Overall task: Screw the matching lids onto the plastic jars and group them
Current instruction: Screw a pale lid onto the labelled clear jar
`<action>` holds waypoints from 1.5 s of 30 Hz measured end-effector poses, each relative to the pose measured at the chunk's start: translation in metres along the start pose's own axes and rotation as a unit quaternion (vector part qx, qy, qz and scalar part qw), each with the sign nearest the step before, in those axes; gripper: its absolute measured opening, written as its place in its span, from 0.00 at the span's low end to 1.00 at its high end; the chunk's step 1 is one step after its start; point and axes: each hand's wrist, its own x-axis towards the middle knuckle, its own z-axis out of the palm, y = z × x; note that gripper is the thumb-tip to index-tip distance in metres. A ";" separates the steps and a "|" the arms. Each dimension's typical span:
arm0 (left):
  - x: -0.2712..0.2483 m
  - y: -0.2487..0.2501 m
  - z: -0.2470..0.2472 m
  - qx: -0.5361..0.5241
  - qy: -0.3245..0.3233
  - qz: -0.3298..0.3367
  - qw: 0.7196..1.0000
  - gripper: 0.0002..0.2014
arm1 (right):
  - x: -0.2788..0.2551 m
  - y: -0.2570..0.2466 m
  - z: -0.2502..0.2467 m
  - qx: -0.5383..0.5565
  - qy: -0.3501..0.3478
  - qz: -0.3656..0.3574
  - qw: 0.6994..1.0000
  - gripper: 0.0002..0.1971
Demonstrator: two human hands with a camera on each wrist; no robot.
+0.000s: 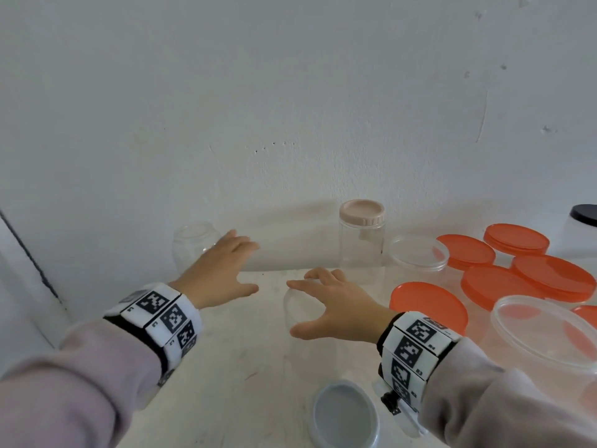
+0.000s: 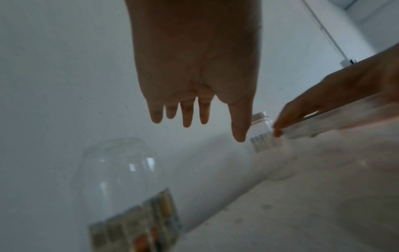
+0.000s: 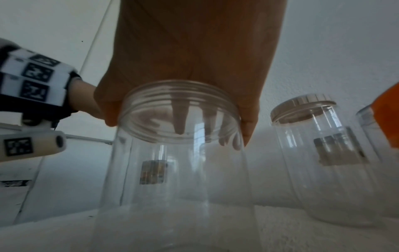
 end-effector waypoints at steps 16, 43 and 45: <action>0.040 -0.092 -0.021 0.205 -0.102 -0.100 0.968 0.54 | 0.008 0.004 -0.020 -0.005 0.027 0.136 0.990 0.42; -0.030 -0.070 -0.035 0.216 0.033 0.089 0.972 0.52 | -0.051 -0.046 0.016 -0.166 -0.202 0.071 0.963 0.45; -0.034 -0.068 -0.034 0.237 0.033 0.081 0.968 0.56 | -0.058 -0.043 0.022 -0.159 -0.252 0.111 0.948 0.48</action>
